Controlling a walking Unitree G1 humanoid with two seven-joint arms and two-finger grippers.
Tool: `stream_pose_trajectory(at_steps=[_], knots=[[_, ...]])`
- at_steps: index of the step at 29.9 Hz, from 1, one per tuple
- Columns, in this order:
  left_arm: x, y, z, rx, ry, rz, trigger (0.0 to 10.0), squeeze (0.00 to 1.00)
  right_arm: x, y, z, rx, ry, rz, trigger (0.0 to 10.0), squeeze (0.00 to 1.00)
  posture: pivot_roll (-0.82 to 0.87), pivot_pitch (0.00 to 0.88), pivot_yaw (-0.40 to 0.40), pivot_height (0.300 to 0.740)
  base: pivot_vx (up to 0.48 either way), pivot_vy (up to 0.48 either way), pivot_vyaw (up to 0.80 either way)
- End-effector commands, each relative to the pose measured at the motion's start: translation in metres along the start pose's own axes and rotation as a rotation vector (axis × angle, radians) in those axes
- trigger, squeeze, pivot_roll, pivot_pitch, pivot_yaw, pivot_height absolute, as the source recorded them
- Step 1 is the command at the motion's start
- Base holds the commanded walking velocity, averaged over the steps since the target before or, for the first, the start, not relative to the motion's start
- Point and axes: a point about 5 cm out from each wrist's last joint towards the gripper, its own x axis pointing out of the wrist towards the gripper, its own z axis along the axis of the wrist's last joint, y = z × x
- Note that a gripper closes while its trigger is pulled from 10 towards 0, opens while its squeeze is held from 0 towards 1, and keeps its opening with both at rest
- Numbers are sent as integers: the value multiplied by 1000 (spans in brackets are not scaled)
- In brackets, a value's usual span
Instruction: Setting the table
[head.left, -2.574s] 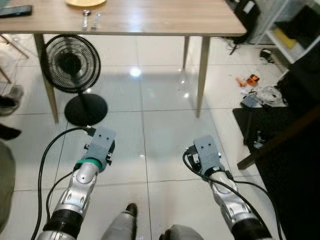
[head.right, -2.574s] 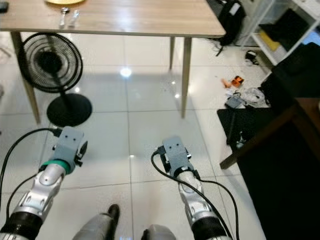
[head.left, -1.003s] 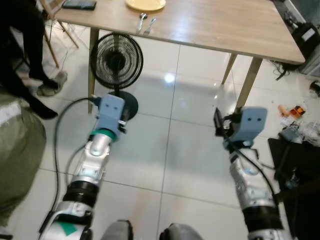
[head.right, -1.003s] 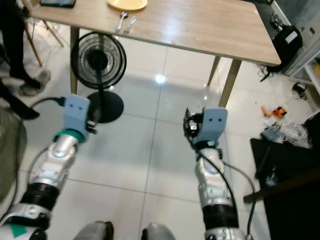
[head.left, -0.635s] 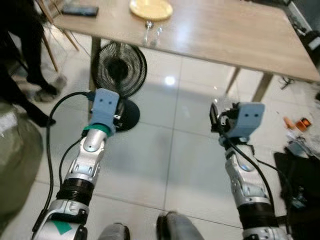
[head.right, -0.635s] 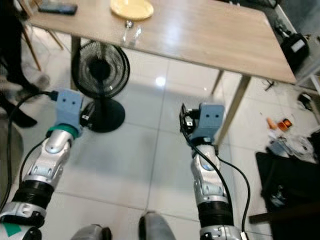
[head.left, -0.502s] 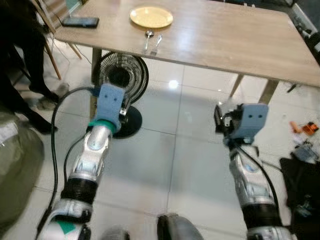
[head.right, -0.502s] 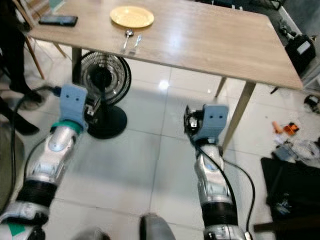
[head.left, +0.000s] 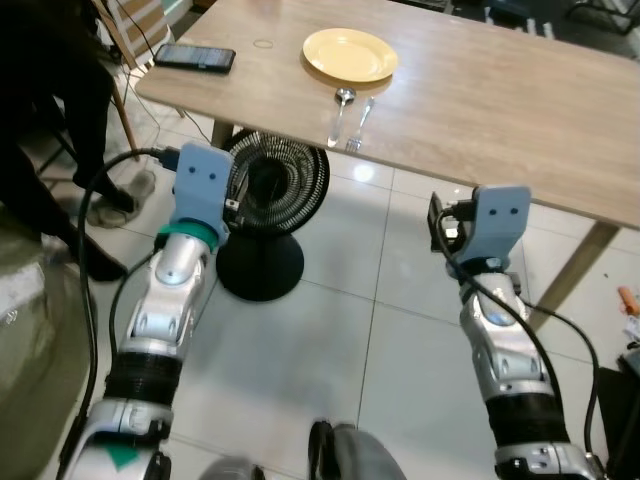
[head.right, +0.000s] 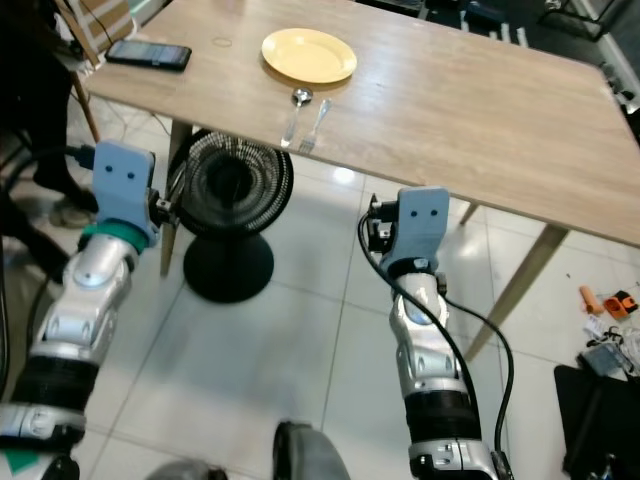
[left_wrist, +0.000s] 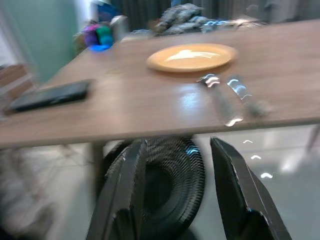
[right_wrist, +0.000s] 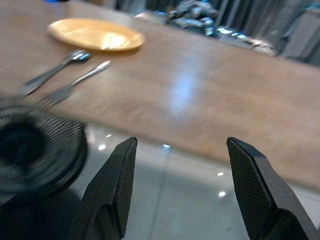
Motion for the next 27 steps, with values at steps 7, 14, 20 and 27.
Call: stream_pose_trajectory(at_steps=[7, 14, 20, 27], knots=[[-3, 0, -1, 0, 22, -6, 10000, 0, -3, -3, -4, 13, 25, -18, 10000, 0, 29, 22, -57, 740, 472, 0, -800], [-4, 0, -2, -2, 27, -7, 10000, 0, -1, -7, -5, -6, 48, -40, 10000, 0, 29, 24, -56, 740, 470, 0, -114], [-4, -1, 0, 5, 30, -15, 10000, 0, 0, -11, -5, -29, 58, -57, 10000, 0, 30, 25, -53, 740, 447, 0, 0], [-5, -3, 3, 22, 37, -47, 10000, 0, 0, -9, -1, -44, 43, -42, 10000, 0, 32, 26, -52, 740, 55, 0, 0]])
